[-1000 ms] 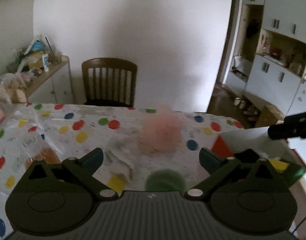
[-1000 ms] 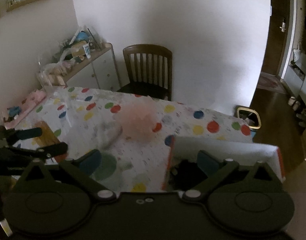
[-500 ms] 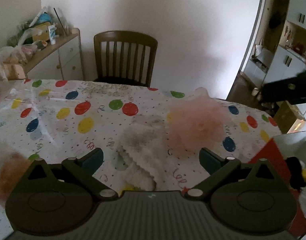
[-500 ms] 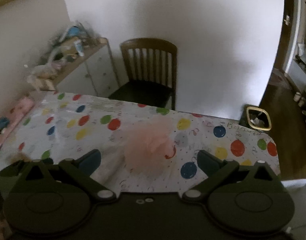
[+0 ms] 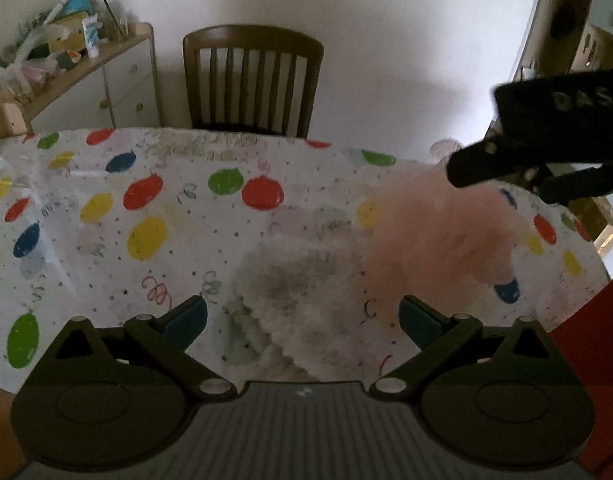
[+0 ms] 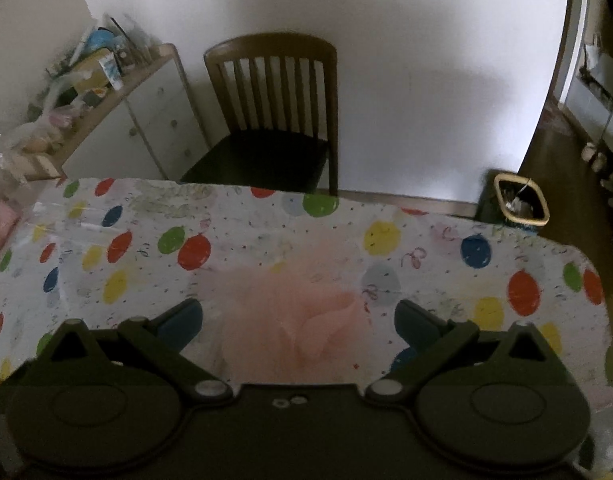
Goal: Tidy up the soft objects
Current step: 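Grasp the white fluffy cloth with the left gripper while the right gripper grasps the pink puff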
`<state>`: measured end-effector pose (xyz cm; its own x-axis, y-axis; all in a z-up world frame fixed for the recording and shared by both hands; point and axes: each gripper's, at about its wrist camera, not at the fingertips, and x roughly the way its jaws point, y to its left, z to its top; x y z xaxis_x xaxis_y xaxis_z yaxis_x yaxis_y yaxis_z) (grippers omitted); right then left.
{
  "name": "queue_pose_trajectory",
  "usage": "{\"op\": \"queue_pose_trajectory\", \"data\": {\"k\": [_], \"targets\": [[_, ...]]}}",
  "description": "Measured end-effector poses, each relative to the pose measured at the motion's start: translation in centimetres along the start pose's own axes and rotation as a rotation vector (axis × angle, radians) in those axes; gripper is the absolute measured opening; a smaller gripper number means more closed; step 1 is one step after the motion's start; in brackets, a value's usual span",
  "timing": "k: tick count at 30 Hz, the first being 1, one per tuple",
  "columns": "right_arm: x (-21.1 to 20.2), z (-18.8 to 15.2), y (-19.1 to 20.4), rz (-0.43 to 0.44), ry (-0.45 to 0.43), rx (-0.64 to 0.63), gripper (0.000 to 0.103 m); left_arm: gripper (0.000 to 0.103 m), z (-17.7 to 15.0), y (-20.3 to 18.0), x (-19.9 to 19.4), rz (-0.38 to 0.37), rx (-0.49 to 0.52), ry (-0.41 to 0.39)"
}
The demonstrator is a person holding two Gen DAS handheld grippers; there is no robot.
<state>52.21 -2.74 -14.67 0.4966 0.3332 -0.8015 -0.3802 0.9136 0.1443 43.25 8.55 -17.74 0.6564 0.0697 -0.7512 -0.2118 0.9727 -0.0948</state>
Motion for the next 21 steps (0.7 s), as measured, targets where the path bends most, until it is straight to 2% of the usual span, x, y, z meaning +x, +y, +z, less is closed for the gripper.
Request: {"op": "queue_pose_trajectory", "data": {"k": [8, 10, 15, 19, 21], "targets": [[4.2, -0.2, 0.3, -0.022, 0.059, 0.035, 0.102, 0.101, -0.5, 0.7, 2.4, -0.034, -0.006, 0.038], [5.0, -0.4, 0.4, -0.036, 0.072, 0.030, 0.099, 0.098, -0.6, 0.7, 2.8, -0.035, 0.004, 0.035], [6.0, -0.7, 0.3, -0.039, 0.090, 0.034, 0.090, 0.075, -1.0, 0.8, 3.6, -0.036, 0.013, 0.051], [6.1, -1.0, 0.2, -0.040, 0.094, 0.037, 0.079, 0.063, -1.1, 0.7, 3.5, -0.027, 0.022, 0.036], [6.1, -1.1, 0.1, -0.036, 0.094, 0.043, 0.073, 0.052, -1.1, 0.8, 3.4, -0.037, 0.019, 0.033]]}}
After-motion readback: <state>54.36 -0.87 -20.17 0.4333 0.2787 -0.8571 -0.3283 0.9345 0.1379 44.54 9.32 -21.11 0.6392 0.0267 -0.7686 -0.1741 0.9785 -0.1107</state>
